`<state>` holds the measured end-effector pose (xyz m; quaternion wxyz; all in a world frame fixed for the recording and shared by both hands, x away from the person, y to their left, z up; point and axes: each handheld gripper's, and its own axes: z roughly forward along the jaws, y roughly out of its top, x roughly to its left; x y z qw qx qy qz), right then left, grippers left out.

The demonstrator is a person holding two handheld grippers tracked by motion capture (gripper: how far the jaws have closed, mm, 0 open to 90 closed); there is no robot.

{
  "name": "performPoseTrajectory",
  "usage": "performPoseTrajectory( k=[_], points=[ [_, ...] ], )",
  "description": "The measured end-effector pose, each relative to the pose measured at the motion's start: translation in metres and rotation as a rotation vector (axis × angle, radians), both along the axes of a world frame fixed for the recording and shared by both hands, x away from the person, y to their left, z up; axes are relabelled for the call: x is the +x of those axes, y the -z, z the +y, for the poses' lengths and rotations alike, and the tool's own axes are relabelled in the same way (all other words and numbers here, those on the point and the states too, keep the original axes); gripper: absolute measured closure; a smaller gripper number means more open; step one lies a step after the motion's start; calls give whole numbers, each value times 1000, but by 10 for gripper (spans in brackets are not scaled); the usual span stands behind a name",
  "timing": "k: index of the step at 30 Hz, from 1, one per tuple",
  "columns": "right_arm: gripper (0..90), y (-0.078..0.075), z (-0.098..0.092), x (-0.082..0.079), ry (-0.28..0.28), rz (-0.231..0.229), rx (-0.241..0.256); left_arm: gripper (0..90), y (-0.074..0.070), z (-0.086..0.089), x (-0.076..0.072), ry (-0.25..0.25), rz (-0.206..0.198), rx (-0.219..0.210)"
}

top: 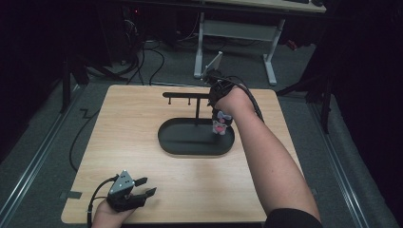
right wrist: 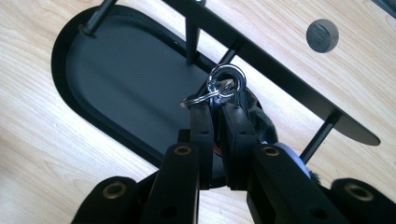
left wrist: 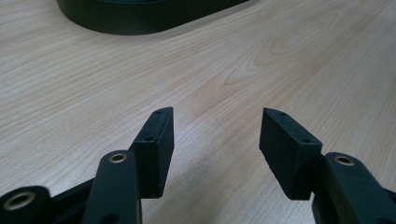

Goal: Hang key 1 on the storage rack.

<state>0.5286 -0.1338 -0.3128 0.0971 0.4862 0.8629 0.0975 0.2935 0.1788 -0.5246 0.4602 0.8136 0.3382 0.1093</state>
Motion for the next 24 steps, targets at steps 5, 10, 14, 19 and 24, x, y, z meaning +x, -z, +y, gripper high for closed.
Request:
performPoseTrajectory(
  k=[5,10,14,19,24],
  points=[
    [850,6,-5,2,16,6,9,457,1,-1,0,6,2,7],
    [849,18,-12,2,26,19,27,457,1,-2,0,11,4,11],
    [846,25,-13,1,28,27,35,457,2,-3,0,14,5,14],
    [757,29,-13,-4,36,22,72,456,3,-3,1,14,8,14],
    [731,34,-15,-10,28,24,86,456,3,0,0,11,10,8]
  ],
)
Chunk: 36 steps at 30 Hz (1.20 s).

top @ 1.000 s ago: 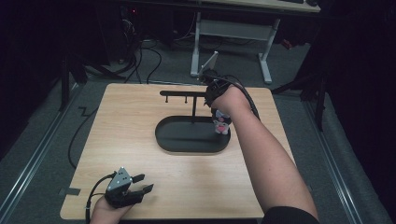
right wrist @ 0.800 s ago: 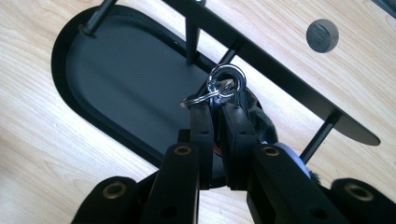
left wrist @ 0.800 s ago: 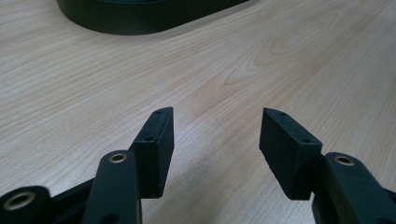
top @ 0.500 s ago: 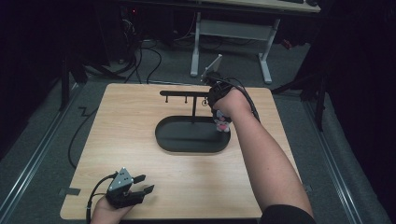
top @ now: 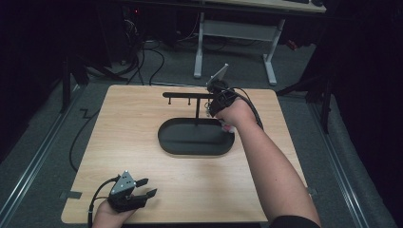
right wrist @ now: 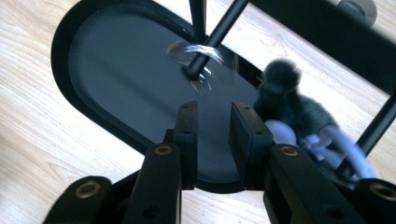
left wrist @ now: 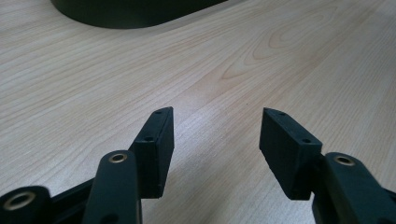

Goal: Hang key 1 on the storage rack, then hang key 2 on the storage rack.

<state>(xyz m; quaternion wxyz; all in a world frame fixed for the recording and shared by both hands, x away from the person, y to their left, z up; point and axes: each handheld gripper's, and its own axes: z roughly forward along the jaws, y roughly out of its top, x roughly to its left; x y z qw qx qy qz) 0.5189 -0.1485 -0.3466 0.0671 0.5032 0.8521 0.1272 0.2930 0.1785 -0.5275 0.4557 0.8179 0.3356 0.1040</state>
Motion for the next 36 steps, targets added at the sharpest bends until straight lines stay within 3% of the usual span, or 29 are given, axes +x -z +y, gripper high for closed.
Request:
performPoseTrajectory(
  k=[7,15,17,23,27,31,36],
  points=[
    [677,1,-10,-15,1,-8,38,457,-3,-3,1,5,-10,-11],
    [534,15,-24,-50,-36,-24,90,456,-1,-13,3,32,-9,1],
    [510,20,-27,-60,-48,-49,98,456,-1,-15,3,35,-7,3],
    [458,41,-38,-88,-80,-115,128,456,-2,-15,1,38,-19,7],
    [437,62,-46,-106,-78,-143,183,456,-2,-13,2,28,-11,-5],
    [429,86,-53,-128,-94,-219,190,456,-2,-12,1,23,-12,-2],
    [393,115,-62,-150,-89,-265,223,455,-3,-13,-1,21,-17,-3]
  ],
)
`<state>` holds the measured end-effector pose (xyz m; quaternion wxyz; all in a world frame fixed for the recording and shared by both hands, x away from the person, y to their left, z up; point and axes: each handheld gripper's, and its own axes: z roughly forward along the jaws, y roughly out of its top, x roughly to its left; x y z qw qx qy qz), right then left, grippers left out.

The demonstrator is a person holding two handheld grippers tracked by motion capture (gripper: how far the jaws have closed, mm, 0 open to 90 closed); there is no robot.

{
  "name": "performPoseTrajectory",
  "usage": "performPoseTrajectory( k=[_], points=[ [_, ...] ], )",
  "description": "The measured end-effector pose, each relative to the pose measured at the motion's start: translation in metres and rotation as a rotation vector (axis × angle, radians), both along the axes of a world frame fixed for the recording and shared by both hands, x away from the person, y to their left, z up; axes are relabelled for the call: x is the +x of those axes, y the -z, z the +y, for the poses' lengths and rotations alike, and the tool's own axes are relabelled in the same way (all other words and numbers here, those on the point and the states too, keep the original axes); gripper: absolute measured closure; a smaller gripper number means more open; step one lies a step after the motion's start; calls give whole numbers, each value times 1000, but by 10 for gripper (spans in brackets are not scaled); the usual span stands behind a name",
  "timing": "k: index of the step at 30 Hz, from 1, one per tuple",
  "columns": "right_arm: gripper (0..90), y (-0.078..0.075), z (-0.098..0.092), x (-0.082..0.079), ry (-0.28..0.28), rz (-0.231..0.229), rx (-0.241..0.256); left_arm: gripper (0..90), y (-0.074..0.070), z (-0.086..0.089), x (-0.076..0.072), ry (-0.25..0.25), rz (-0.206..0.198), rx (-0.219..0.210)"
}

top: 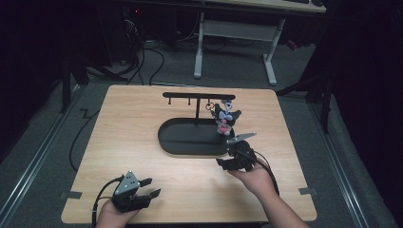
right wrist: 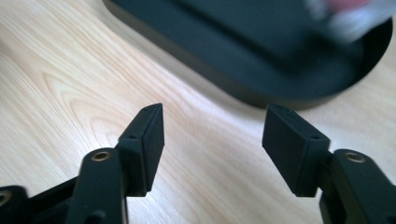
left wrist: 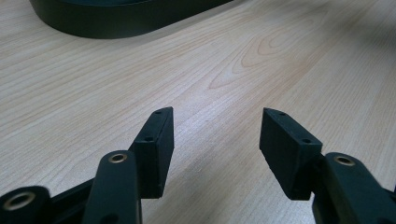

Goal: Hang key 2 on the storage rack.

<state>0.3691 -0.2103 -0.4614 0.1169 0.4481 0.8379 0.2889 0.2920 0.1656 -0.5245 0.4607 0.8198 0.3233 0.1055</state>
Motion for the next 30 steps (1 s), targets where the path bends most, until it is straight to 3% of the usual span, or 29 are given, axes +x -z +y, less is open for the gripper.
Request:
performPoseTrajectory(
  k=[4,8,11,14,16,18,23,30],
  points=[
    [379,20,-9,-20,-29,-77,18,453,-1,-1,-1,2,-5,-3],
    [361,38,-22,-40,0,-117,82,452,-1,-2,-2,1,-6,-5],
    [346,46,-33,-55,26,-176,113,451,-1,-2,-2,-6,-10,-11],
    [271,52,-53,-73,39,-247,178,448,0,-2,-2,-15,-4,-13],
    [186,50,-70,-85,27,-303,148,445,0,-2,-3,-22,-6,-14],
    [154,47,-85,-91,60,-336,146,439,0,-2,-3,-25,-8,-16],
    [156,56,-101,-92,137,-318,218,420,1,-4,-3,-30,-12,-6],
    [156,58,-86,-85,116,-317,192,402,1,1,-3,-40,-19,-5]
  ],
)
